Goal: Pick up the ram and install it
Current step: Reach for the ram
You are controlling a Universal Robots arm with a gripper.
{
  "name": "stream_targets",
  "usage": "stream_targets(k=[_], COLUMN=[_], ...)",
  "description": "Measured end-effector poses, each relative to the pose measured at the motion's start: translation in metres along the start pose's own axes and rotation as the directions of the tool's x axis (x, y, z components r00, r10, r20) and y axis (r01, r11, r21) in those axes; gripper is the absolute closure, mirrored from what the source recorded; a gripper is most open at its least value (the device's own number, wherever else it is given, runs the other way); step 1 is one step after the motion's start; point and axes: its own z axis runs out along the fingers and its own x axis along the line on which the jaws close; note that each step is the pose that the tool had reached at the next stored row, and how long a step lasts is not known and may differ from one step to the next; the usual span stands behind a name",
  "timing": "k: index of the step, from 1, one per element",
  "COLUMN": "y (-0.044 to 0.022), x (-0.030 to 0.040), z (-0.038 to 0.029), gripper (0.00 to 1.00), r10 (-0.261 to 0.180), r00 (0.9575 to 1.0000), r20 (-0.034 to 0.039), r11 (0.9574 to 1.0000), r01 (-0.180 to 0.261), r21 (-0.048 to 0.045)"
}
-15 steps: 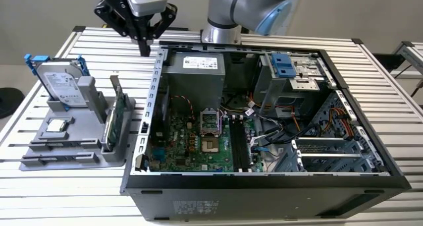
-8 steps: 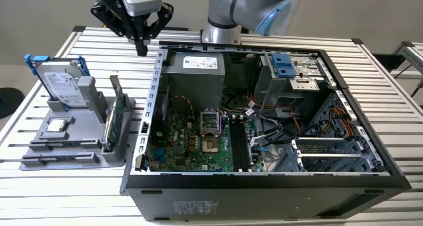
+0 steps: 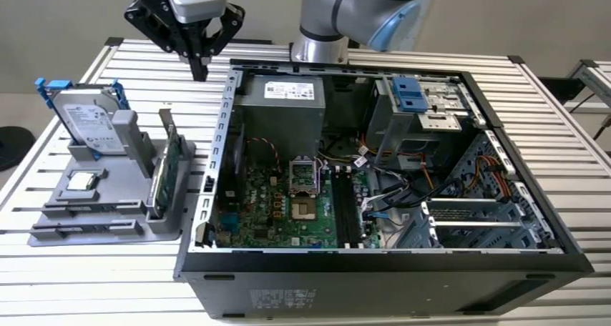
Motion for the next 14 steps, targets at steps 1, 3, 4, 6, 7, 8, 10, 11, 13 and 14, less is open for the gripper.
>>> stream_targets(k=[1, 3, 4, 6, 7, 8, 10, 11, 13, 14], y=[-0.0001, -0.0002, -0.0003, -0.0004, -0.0004, -0.0005, -0.0006, -0.0007, -0.0008, -0.0009], x=[0.0009, 0.0027, 0.0035, 0.0053, 0.0062, 0.0071, 0.0089, 0.0098, 0.0115, 0.0125], z=[0.0000, 0.0000, -0.0001, -0.0001, -0.0001, -0.0001, -0.0002, -0.0002, -0.0003, -0.0003], gripper=[1.00, 1.00, 1.00, 1.00, 1.00, 1.00, 1.00, 1.00, 1.00, 1.00], r10=[0.000, 0.000, 0.000, 0.000, 0.000, 0.000, 0.000, 0.000, 0.000, 0.000], r00=[1.0000, 1.0000, 1.0000, 1.0000, 1.0000, 1.0000, 1.0000, 1.0000, 1.0000, 1.0000], r20=[0.0001, 0.0001, 0.0000, 0.0001, 0.0000, 0.0001, 0.0000, 0.0000, 0.0000, 0.0000], r11=[1.0000, 1.0000, 1.0000, 1.0000, 1.0000, 1.0000, 1.0000, 1.0000, 1.0000, 1.0000], r01=[0.000, 0.000, 0.000, 0.000, 0.000, 0.000, 0.000, 0.000, 0.000, 0.000], r21=[-0.0001, -0.0001, 0.0000, -0.0001, 0.0000, -0.0001, -0.0001, 0.0000, 0.0000, -0.0001])
